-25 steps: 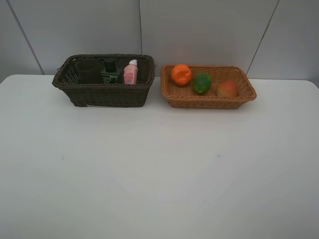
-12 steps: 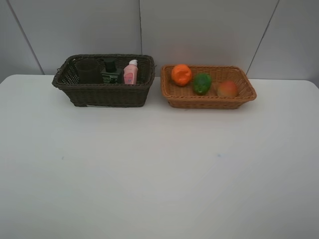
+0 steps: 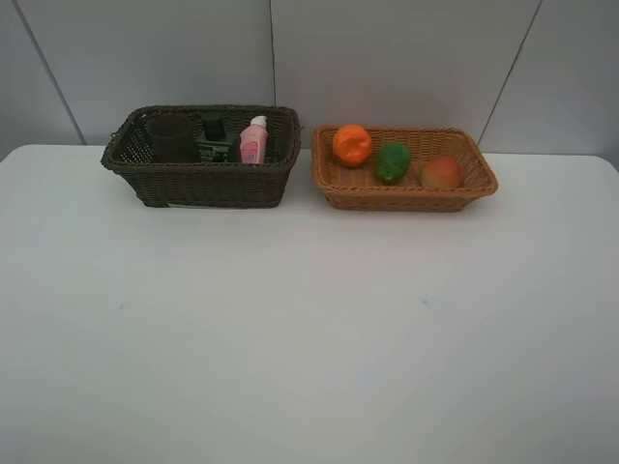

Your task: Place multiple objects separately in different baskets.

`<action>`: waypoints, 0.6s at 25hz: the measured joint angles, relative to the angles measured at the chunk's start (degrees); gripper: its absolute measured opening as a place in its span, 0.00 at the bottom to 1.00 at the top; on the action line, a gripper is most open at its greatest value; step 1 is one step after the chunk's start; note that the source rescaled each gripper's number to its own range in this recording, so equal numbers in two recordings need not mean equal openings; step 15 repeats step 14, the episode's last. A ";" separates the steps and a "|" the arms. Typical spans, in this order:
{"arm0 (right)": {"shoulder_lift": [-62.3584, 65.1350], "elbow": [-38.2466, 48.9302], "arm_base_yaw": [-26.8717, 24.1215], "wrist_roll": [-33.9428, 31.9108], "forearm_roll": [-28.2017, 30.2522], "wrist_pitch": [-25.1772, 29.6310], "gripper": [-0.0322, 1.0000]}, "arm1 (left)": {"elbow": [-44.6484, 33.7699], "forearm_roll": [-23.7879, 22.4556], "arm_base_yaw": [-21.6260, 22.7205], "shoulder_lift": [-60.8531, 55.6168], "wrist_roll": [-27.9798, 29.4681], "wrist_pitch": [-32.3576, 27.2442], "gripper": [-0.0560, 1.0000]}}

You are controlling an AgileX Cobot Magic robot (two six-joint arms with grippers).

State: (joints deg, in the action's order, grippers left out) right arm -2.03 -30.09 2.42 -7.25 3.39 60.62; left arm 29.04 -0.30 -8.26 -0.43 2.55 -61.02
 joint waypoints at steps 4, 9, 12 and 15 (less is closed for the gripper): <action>0.00 0.00 0.00 0.00 0.00 0.00 0.71 | 0.00 0.30 0.00 0.00 0.00 0.00 1.00; 0.00 0.00 0.00 0.00 0.00 0.00 0.71 | 0.00 0.30 0.00 0.00 0.00 0.00 1.00; 0.00 0.00 0.00 0.00 0.00 0.00 0.71 | 0.00 0.30 0.00 0.00 0.00 0.00 1.00; 0.00 0.00 0.00 0.00 0.00 0.00 0.71 | 0.00 0.30 0.00 0.00 0.00 0.00 1.00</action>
